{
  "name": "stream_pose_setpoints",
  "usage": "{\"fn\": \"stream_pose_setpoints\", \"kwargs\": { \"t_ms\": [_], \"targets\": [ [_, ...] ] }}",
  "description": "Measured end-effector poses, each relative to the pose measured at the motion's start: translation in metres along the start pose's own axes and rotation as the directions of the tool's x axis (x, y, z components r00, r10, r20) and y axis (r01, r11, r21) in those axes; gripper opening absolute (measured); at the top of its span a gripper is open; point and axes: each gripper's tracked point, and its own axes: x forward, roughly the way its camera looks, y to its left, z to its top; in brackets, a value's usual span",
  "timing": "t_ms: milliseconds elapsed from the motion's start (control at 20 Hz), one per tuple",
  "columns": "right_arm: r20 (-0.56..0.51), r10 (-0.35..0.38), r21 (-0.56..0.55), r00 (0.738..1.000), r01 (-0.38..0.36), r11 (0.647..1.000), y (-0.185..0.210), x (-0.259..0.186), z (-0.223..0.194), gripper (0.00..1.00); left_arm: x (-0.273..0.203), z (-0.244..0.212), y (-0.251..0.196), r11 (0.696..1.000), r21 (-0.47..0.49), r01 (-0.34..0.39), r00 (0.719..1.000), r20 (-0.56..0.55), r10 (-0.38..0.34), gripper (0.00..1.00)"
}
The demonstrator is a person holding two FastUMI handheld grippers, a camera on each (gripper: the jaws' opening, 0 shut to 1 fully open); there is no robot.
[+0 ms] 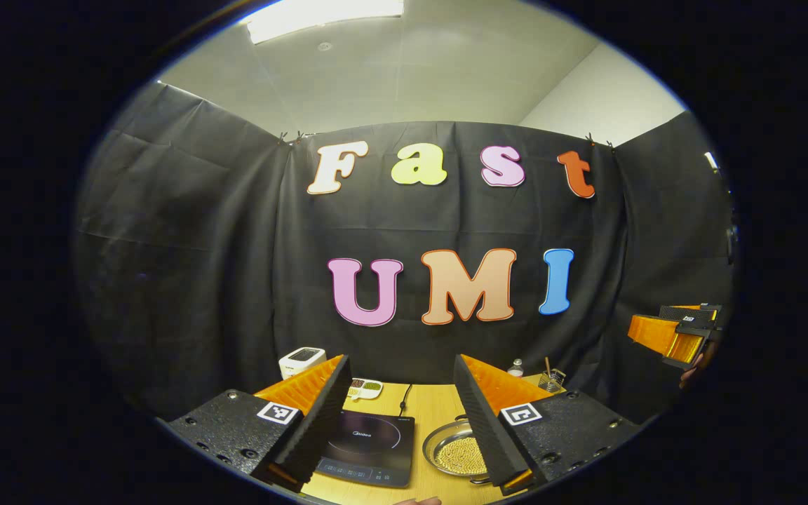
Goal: First push the handle of the pot to place it horizontally, then grasp the pot with both hands and set it on the induction cooktop.
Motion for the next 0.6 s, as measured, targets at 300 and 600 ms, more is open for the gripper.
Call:
{"fn": "stream_pose_setpoints", "kwargs": {
  "t_ms": [300, 600],
  "targets": [
    [-0.014, 0.035, -0.008, 0.999, -0.035, 0.999, 0.0, 0.002, -0.007, 0.97, -0.002, -0.005, -0.006, 1.0, 0.003, -0.013, 1.0, -0.02, 0.013, 0.89],
    [-0.057, 0.088, -0.047, 0.994, -0.091, 0.995, -0.001, 0.01, -0.027, 0.81, -0.002, -0.009, -0.014, 0.999, 0.003, -0.049, 0.998, -0.039, 0.049, 0.84]
  ]
}}
